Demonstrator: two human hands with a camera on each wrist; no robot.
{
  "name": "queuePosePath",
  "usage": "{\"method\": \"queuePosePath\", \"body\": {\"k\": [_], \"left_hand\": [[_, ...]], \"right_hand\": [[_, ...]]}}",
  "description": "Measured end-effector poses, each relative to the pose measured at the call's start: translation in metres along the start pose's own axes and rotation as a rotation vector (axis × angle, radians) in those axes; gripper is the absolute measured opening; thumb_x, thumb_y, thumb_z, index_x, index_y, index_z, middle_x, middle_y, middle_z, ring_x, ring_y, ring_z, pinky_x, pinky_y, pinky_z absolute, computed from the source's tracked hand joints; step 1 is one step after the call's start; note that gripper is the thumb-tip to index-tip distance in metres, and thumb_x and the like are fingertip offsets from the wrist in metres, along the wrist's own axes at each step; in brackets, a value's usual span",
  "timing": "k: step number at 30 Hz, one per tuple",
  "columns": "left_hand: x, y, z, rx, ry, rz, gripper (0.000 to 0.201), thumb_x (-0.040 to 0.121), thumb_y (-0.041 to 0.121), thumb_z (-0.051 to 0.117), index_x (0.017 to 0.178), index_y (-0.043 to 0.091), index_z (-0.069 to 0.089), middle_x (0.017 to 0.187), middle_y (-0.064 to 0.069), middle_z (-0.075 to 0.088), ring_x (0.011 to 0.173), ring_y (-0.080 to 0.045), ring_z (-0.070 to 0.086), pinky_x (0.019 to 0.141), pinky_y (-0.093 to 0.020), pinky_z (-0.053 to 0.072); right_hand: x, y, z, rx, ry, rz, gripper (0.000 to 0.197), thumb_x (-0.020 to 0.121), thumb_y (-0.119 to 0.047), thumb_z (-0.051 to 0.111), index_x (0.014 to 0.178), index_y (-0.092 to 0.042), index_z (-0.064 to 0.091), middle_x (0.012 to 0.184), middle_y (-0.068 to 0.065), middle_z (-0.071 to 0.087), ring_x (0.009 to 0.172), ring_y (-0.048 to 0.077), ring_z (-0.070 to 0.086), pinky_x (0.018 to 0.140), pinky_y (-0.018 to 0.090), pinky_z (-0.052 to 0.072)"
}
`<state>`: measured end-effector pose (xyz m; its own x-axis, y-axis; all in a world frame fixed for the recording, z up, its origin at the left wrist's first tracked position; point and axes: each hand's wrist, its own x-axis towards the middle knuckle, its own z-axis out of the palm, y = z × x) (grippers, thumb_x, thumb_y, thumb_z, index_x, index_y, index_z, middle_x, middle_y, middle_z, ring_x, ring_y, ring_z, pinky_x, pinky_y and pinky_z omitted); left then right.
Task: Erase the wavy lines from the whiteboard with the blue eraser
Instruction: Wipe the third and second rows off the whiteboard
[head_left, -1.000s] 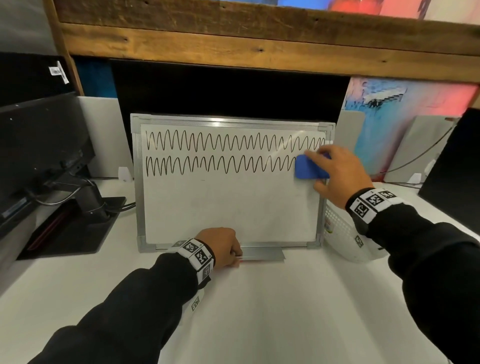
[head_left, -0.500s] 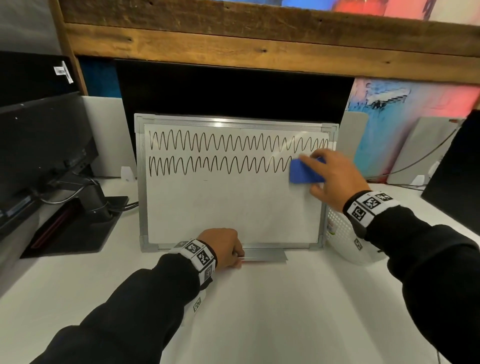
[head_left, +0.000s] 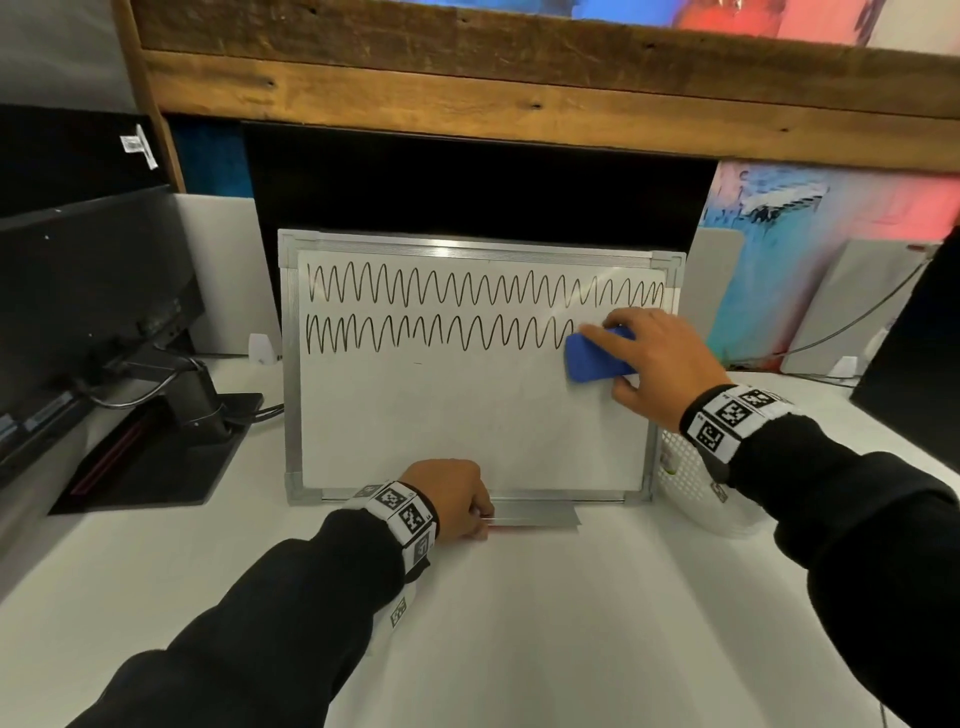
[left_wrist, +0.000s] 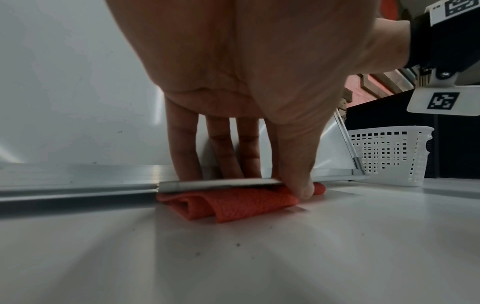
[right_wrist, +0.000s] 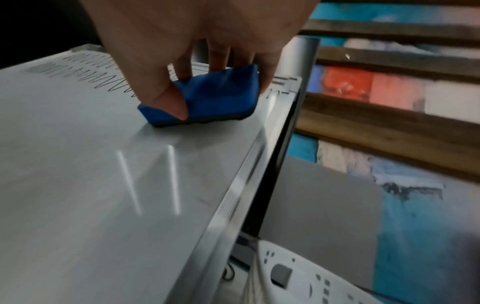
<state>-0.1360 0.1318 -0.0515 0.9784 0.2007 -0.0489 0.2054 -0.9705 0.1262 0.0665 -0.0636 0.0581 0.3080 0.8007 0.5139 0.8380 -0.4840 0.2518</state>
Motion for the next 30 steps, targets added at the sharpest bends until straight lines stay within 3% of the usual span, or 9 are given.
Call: {"method": "queuePosePath", "body": {"k": [3,7,11,14,18,21,25,28,30], "left_hand": [[0.000,0.000,0.000,0.007,-0.004,0.005,0.020,0.085,0.039,0.065,0.102,0.034,0.074,0.087,0.011,0.060,0.076,-0.012,0.055,0.061,-0.021,0.032],[0.001,-0.002,0.002,0.003,-0.007,-0.003,0.022,0.083,0.044,0.067,0.101,0.033,0.073,0.091,0.011,0.058,0.081,-0.012,0.056,0.062,-0.022,0.032],[0.002,-0.003,0.003,-0.005,-0.016,-0.014,0.025,0.083,0.046,0.067,0.105,0.037,0.072,0.089,0.013,0.055,0.084,-0.012,0.057,0.063,-0.022,0.032],[0.003,-0.003,0.004,-0.006,-0.011,-0.012,0.025,0.082,0.045,0.067,0.105,0.037,0.072,0.098,0.011,0.063,0.087,-0.012,0.060,0.064,-0.023,0.033],[0.003,-0.004,0.005,-0.010,-0.014,-0.012,0.027,0.082,0.048,0.067,0.106,0.037,0.072,0.099,0.010,0.062,0.091,-0.014,0.061,0.067,-0.022,0.035],[0.002,-0.005,0.006,-0.013,-0.011,-0.010,0.028,0.083,0.049,0.066,0.108,0.038,0.071,0.102,0.011,0.063,0.093,-0.014,0.061,0.069,-0.023,0.036],[0.002,-0.005,0.007,-0.021,-0.003,-0.008,0.029,0.083,0.050,0.066,0.109,0.038,0.071,0.102,0.012,0.062,0.094,-0.012,0.060,0.070,-0.023,0.036],[0.002,-0.005,0.006,-0.020,-0.007,-0.007,0.030,0.083,0.051,0.066,0.109,0.038,0.071,0.104,0.012,0.063,0.094,-0.013,0.061,0.070,-0.022,0.036],[0.002,-0.005,0.006,-0.022,-0.012,-0.007,0.029,0.083,0.050,0.066,0.110,0.038,0.070,0.103,0.013,0.062,0.094,-0.012,0.061,0.070,-0.022,0.036]], "right_hand": [[0.006,0.005,-0.006,0.054,0.058,0.143,0.069,0.079,-0.027,0.068,0.143,-0.023,0.043,0.129,0.010,0.049,0.115,0.030,0.047,0.096,0.046,0.043],[0.004,-0.006,-0.002,-0.002,-0.018,-0.035,0.068,0.078,-0.027,0.068,0.142,-0.025,0.044,0.128,0.008,0.051,0.113,0.029,0.049,0.095,0.045,0.044],[0.013,-0.004,-0.006,0.084,0.064,0.130,0.070,0.079,-0.029,0.068,0.143,-0.024,0.042,0.128,0.008,0.049,0.114,0.029,0.047,0.096,0.046,0.045],[0.010,-0.012,0.000,0.006,-0.001,-0.024,0.069,0.079,-0.030,0.068,0.143,-0.025,0.042,0.127,0.007,0.050,0.112,0.028,0.048,0.096,0.045,0.042],[0.016,-0.010,-0.005,0.059,0.045,0.107,0.070,0.079,-0.032,0.067,0.144,-0.025,0.041,0.127,0.007,0.049,0.111,0.028,0.048,0.096,0.045,0.044],[0.012,-0.015,0.000,-0.013,-0.013,-0.028,0.069,0.079,-0.033,0.066,0.143,-0.027,0.041,0.128,0.006,0.049,0.112,0.028,0.048,0.097,0.046,0.042],[0.018,-0.010,-0.009,0.047,0.048,0.102,0.070,0.079,-0.033,0.067,0.144,-0.026,0.040,0.128,0.007,0.049,0.111,0.028,0.048,0.094,0.046,0.043],[0.015,-0.017,-0.004,-0.037,-0.032,-0.074,0.068,0.079,-0.033,0.067,0.142,-0.028,0.042,0.128,0.006,0.050,0.113,0.028,0.048,0.098,0.046,0.041],[0.020,-0.014,-0.009,0.016,0.007,0.033,0.068,0.080,-0.032,0.067,0.143,-0.027,0.042,0.128,0.006,0.050,0.113,0.028,0.047,0.098,0.046,0.040]]}}
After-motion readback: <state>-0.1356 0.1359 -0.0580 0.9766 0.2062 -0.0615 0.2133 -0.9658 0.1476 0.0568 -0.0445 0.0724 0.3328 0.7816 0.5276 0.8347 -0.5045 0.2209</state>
